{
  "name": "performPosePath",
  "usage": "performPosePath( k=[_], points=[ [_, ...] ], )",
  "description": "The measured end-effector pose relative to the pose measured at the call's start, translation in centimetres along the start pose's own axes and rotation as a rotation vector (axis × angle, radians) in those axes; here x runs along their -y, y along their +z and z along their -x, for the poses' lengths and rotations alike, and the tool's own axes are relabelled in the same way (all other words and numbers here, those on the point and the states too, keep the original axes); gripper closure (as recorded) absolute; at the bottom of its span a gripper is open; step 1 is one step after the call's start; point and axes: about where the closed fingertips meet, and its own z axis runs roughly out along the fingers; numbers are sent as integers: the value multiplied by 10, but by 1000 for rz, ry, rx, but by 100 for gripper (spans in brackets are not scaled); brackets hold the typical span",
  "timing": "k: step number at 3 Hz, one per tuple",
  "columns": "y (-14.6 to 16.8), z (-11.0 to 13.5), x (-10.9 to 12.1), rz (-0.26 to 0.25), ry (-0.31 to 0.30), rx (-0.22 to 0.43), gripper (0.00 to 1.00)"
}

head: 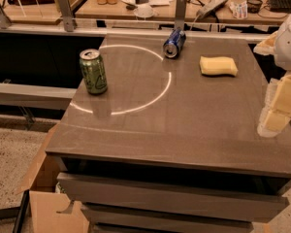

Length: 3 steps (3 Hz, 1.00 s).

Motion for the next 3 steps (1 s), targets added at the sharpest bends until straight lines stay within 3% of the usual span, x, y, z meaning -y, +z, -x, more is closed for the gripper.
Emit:
performPosePath(
  k=[1, 2, 3],
  points=[
    [0, -1, 2, -6, 6, 4, 0],
    [-4, -19, 29, -103, 112, 81, 0],
    [-10, -64, 80, -237, 262, 171, 0]
  ],
)
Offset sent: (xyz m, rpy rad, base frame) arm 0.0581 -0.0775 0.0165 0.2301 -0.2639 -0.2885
